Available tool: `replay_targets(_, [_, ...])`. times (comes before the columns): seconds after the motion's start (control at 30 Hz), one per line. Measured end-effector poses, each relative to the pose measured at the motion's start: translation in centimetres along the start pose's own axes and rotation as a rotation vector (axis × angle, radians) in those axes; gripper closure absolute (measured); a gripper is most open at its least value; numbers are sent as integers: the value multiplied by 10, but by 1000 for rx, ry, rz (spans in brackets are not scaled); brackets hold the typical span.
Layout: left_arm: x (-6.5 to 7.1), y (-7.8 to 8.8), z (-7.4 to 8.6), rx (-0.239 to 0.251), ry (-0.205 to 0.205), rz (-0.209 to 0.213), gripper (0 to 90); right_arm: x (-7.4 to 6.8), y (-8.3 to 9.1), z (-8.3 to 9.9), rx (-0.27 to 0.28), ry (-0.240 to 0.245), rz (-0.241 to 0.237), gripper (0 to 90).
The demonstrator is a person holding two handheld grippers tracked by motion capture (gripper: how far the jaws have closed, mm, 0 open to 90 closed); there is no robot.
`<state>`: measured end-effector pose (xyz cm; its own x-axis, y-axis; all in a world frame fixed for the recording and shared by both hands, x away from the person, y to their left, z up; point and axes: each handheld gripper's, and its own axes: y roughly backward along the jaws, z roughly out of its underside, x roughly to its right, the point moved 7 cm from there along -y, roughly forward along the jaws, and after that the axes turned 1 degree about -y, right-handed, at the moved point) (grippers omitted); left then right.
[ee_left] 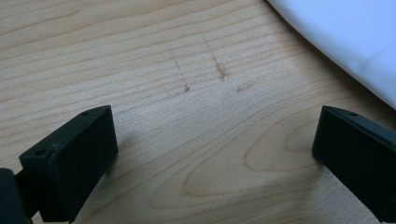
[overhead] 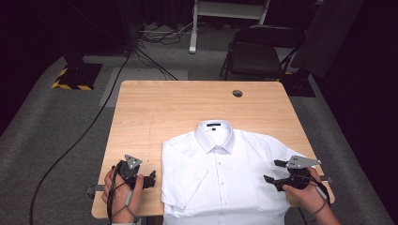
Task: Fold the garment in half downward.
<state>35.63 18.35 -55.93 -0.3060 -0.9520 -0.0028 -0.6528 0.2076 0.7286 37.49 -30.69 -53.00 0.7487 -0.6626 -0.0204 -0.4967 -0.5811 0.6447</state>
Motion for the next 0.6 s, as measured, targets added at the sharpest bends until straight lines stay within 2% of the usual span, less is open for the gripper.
replay_targets(0.6, [-4, -4, -4, 1, -12, 12, 2, 11, 17, -34, 31, 21, 9, 179])
